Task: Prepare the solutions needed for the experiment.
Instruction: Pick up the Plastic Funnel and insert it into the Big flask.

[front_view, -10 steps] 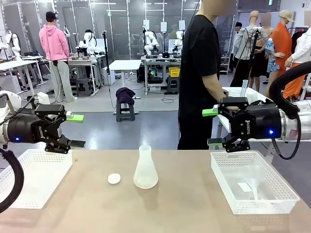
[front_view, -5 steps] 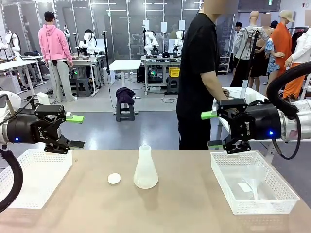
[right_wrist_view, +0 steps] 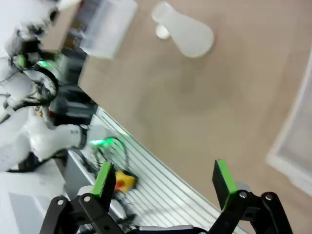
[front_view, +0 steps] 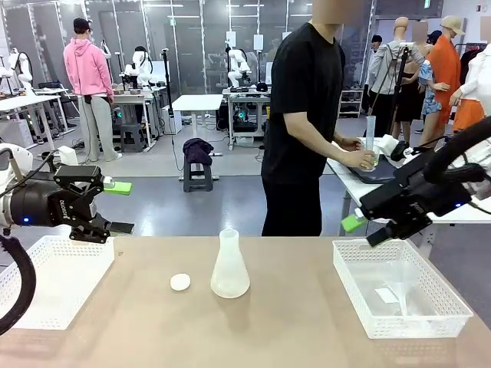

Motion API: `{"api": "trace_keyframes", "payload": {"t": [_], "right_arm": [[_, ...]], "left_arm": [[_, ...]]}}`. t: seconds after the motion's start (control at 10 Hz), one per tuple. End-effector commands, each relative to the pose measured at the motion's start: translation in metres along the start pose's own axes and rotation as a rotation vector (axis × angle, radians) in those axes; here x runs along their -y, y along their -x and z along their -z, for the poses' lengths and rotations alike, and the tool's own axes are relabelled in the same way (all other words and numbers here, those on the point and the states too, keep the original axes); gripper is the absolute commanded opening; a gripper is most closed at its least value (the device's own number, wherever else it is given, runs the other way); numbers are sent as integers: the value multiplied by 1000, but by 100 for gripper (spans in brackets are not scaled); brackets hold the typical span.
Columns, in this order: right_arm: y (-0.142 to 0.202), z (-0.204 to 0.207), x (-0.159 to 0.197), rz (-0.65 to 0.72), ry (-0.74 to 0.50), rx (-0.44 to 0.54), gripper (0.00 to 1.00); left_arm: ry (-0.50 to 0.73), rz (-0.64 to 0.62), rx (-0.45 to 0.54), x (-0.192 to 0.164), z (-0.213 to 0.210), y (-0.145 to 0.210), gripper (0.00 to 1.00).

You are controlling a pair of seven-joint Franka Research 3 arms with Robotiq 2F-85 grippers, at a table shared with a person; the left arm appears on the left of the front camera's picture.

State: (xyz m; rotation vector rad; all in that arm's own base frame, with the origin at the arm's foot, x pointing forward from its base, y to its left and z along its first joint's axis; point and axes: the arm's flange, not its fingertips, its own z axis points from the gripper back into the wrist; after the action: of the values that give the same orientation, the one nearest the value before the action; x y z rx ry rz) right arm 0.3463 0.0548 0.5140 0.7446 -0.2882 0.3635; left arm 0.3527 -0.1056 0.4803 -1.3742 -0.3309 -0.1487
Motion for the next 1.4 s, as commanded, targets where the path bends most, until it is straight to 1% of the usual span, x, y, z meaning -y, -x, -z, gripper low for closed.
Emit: {"api": "trace_keyframes", "payload": {"t": [0.0,0.1,0.5,0.6,0.7,0.8,0.9,1.1,1.2,1.3], "right_arm": [[-8,-7,14,-105,107,-14,100],[0,0,0,0,0,0,100],[0,0,0,0,0,0,100],[-1,-2,3,-29,12,-28,100],[-17,-2,27,-183,74,-74,100],[-29,-3,39,-250,87,-117,100],[-38,-4,48,-321,107,-135,100],[-59,-8,66,-448,232,-153,100],[-76,-10,84,-490,314,-197,100],[-87,-13,93,-521,319,-249,100]], "left_arm": [[20,0,5,2,2,0,100],[20,0,5,2,2,0,100],[20,0,5,2,2,0,100],[20,0,5,2,2,0,100],[20,0,5,2,2,0,100],[20,0,5,2,2,0,100],[20,0,5,2,2,0,100],[20,0,5,2,2,0,100],[20,0,5,2,2,0,100],[20,0,5,2,2,0,100]]}}
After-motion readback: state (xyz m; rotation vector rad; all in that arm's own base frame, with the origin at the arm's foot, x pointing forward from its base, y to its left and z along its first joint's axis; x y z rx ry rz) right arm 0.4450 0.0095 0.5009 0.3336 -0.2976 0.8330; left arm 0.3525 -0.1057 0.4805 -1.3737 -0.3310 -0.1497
